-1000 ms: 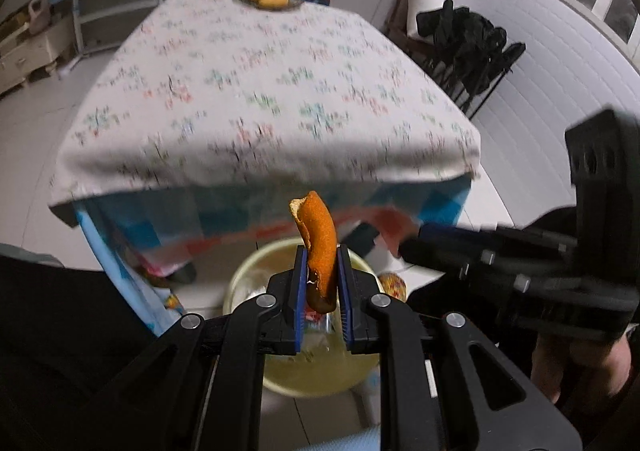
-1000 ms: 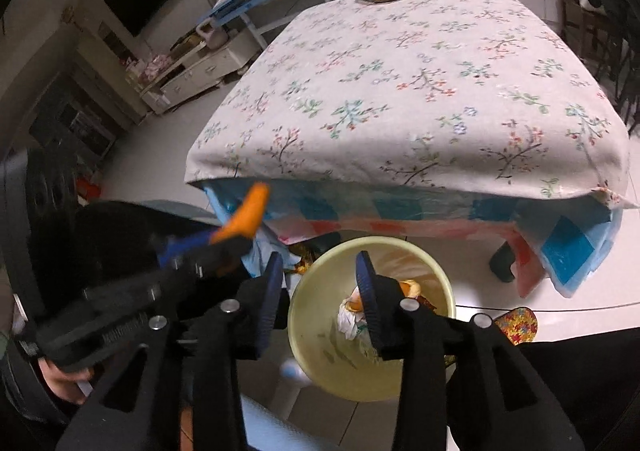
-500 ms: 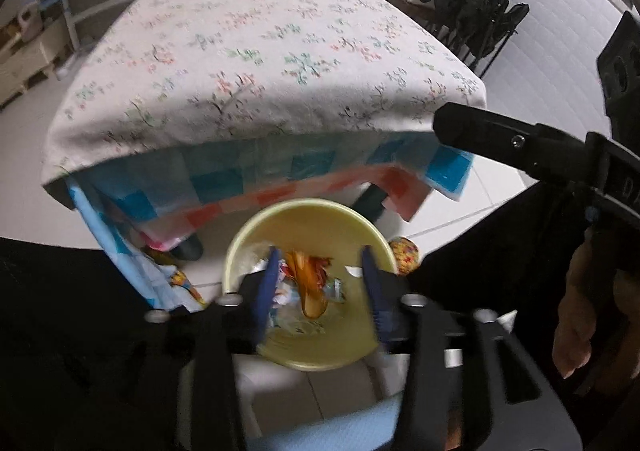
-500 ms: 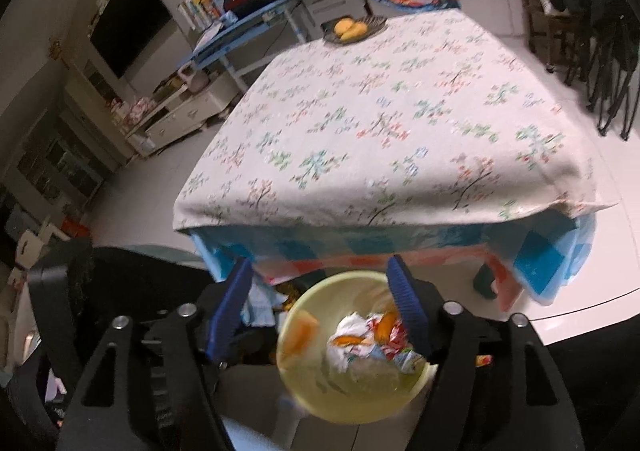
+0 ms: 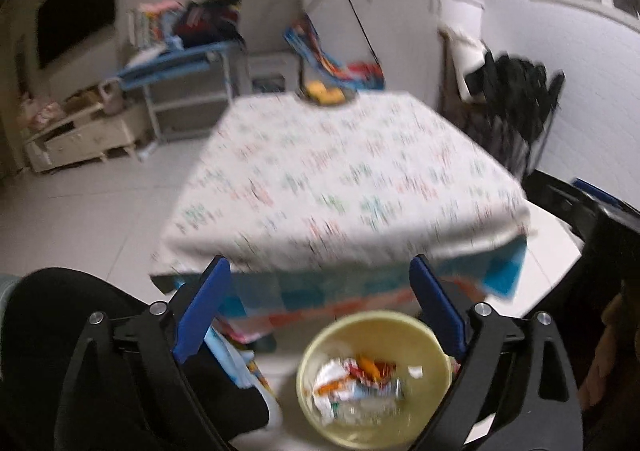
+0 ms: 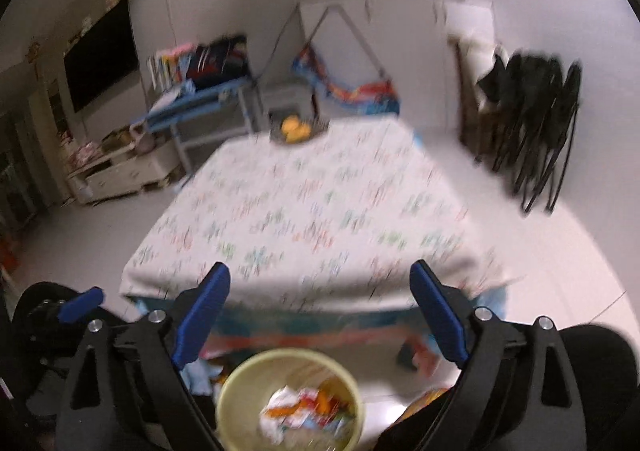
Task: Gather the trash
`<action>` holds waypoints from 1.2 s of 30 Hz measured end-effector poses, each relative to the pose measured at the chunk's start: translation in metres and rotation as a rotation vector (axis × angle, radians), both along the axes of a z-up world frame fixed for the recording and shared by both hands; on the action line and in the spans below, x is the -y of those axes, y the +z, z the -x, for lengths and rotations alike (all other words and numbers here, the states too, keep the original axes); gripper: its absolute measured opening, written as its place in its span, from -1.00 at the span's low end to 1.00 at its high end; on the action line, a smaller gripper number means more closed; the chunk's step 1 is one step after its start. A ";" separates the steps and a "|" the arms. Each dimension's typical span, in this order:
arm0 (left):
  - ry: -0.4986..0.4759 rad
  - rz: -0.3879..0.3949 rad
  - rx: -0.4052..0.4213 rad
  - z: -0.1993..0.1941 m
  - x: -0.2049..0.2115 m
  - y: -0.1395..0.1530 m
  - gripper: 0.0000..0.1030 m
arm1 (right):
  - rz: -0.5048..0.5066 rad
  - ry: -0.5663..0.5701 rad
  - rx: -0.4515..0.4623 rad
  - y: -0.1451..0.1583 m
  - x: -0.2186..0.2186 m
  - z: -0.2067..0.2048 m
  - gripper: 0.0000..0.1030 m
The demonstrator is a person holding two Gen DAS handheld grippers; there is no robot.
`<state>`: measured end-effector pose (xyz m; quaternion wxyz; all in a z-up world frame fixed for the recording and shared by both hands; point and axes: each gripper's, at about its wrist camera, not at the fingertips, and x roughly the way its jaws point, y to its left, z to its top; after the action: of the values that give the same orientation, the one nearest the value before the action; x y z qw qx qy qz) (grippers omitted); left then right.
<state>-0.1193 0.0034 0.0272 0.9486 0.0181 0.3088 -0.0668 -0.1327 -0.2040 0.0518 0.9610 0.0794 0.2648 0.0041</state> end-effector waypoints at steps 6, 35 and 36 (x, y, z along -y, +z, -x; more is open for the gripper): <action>0.073 0.048 0.101 0.004 -0.013 0.022 0.80 | 0.092 -0.025 0.120 0.016 -0.015 0.012 0.82; 0.153 0.043 0.176 0.002 -0.030 0.033 0.87 | 0.150 -0.050 0.171 0.018 -0.022 0.015 0.86; 0.152 0.043 0.176 0.002 -0.029 0.034 0.86 | 0.150 -0.050 0.169 0.017 -0.022 0.014 0.86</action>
<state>-0.1211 0.0326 0.0610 0.9745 -0.0198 0.2233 0.0008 -0.1471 -0.1816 0.0691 0.9830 0.0133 0.1802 -0.0331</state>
